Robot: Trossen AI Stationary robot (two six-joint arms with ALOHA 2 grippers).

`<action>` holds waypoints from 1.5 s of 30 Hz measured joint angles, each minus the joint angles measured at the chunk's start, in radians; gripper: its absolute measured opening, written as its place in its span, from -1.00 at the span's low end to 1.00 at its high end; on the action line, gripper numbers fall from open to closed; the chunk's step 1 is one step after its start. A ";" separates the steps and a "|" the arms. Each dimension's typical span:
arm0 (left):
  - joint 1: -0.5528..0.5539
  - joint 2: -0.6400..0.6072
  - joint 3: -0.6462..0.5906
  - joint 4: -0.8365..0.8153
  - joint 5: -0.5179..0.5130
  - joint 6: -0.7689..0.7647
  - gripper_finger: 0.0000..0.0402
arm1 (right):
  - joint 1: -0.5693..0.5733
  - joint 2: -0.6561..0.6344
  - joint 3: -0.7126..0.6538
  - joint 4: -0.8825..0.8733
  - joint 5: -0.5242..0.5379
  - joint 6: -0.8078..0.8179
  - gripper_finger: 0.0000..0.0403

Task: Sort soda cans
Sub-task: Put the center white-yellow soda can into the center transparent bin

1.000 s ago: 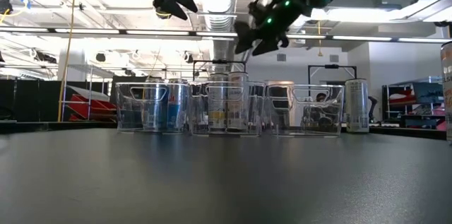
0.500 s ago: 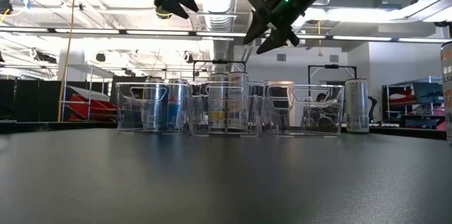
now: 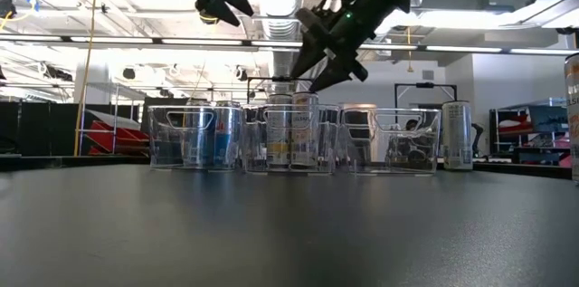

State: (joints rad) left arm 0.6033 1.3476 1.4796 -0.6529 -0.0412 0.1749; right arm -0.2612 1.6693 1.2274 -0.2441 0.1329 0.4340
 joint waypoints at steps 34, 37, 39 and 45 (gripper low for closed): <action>0.000 0.000 0.000 -0.009 -0.021 -0.009 0.97 | -0.022 0.135 0.012 0.011 0.003 0.091 -0.98; 0.000 0.000 0.000 -0.004 -0.023 -0.008 0.97 | -0.047 0.145 0.014 0.026 0.008 0.081 -0.98; 0.000 0.000 0.000 -0.004 -0.024 -0.008 0.97 | -0.065 0.152 0.014 0.018 0.010 0.071 -0.98; 0.000 0.000 0.000 -0.007 -0.028 -0.008 0.97 | -0.098 0.152 0.013 0.023 0.074 0.045 -0.99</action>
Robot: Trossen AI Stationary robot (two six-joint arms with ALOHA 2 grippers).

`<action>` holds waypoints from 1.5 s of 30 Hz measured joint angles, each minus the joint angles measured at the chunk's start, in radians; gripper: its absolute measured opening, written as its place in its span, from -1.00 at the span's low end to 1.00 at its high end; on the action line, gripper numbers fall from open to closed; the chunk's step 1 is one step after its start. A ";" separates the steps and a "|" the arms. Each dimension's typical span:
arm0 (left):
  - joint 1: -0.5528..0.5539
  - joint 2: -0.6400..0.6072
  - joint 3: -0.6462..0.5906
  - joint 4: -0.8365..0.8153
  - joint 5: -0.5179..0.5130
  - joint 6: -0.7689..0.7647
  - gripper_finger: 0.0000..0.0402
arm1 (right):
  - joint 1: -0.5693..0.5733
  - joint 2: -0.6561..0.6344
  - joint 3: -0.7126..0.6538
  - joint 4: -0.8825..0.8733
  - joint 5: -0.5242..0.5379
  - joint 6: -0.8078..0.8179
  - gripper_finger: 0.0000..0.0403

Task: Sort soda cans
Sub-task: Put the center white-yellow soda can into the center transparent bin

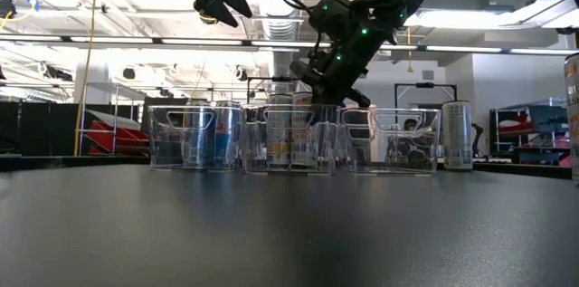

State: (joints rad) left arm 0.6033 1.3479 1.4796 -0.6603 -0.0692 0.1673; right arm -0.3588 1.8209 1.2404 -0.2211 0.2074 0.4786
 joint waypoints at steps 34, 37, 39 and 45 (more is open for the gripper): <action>0.000 0.000 0.000 -0.005 -0.030 -0.042 0.97 | -0.014 0.098 0.001 0.086 -0.012 -0.072 -0.99; 0.000 0.000 0.000 -0.003 -0.030 -0.042 0.97 | -0.028 0.098 0.001 0.113 0.002 -0.071 -0.99; 0.000 0.000 0.000 -0.002 -0.030 -0.044 0.97 | -0.039 0.098 0.001 0.113 0.002 -0.071 -0.99; 0.000 0.000 0.000 -0.001 -0.036 -0.047 0.97 | -0.071 0.098 0.001 0.123 0.003 -0.098 -0.99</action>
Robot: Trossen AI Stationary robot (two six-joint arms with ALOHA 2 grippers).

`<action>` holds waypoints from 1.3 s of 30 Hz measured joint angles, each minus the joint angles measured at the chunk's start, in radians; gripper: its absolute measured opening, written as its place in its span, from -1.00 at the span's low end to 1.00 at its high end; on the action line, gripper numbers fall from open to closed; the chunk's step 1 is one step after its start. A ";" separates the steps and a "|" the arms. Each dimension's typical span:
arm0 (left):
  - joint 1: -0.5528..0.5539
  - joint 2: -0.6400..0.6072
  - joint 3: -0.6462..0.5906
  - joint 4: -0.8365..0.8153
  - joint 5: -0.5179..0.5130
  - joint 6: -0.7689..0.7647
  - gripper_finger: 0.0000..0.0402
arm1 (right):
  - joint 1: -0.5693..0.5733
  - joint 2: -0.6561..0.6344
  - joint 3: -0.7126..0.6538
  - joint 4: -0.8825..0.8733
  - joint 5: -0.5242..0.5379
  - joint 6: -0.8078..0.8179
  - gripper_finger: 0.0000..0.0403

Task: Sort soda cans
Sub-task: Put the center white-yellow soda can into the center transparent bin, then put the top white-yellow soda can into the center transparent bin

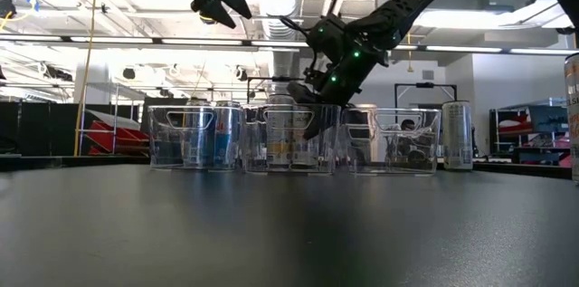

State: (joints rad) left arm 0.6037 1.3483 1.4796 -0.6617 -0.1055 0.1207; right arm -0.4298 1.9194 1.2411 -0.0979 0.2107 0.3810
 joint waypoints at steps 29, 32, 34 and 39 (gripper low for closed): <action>0.002 0.008 0.000 0.062 -0.018 0.021 0.97 | 0.019 -0.369 0.000 -0.329 0.046 -0.045 0.02; 0.002 0.026 0.000 0.062 -0.018 0.021 0.97 | -0.028 -0.445 0.000 -0.466 0.099 0.006 0.22; 0.002 0.039 0.000 0.073 -0.011 0.023 0.97 | -0.073 -0.484 0.000 -0.560 0.114 0.071 0.33; 0.002 0.064 0.000 0.075 0.017 0.020 0.97 | -0.205 -0.539 0.000 -0.721 0.133 0.141 0.55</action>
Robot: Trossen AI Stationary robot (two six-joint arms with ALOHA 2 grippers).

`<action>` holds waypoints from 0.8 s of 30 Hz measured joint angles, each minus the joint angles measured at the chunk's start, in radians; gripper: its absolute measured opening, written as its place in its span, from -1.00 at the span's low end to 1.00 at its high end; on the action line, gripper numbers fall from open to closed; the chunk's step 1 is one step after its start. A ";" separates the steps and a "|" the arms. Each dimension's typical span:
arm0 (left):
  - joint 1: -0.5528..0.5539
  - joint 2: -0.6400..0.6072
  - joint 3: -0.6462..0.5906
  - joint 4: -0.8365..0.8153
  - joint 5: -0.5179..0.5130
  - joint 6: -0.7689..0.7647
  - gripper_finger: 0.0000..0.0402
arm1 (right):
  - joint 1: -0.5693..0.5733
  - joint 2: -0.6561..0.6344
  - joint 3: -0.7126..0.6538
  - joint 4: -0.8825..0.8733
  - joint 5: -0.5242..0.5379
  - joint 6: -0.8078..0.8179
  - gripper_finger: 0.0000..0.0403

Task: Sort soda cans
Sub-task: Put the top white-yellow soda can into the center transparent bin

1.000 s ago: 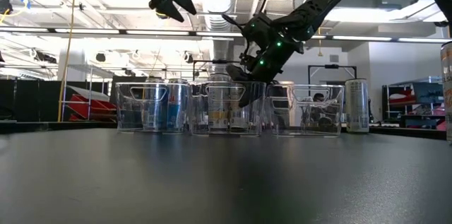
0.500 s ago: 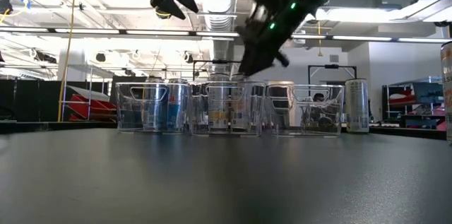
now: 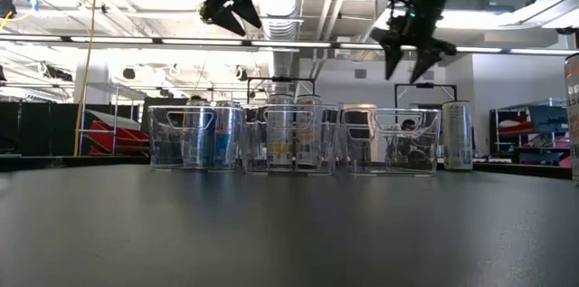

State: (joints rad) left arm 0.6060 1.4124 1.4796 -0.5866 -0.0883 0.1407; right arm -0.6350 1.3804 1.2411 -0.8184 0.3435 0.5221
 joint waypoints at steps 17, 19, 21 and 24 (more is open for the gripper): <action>-0.013 -0.007 0.000 0.026 0.057 -0.004 0.97 | -0.196 -0.068 0.000 -0.154 -0.006 0.011 0.98; -0.013 -0.007 0.000 0.027 0.061 0.000 0.97 | -0.230 -0.068 0.000 -0.184 -0.011 0.026 0.98; -0.013 -0.007 0.000 0.027 0.061 0.012 0.97 | -0.257 -0.068 0.000 -0.182 -0.016 0.032 0.98; -0.013 -0.006 0.000 0.028 0.061 0.016 0.97 | -0.286 -0.067 0.000 -0.172 -0.019 0.039 0.98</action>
State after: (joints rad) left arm 0.5930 1.4067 1.4799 -0.5591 -0.0277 0.1568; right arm -0.9211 1.3132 1.2415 -0.9903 0.3241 0.5609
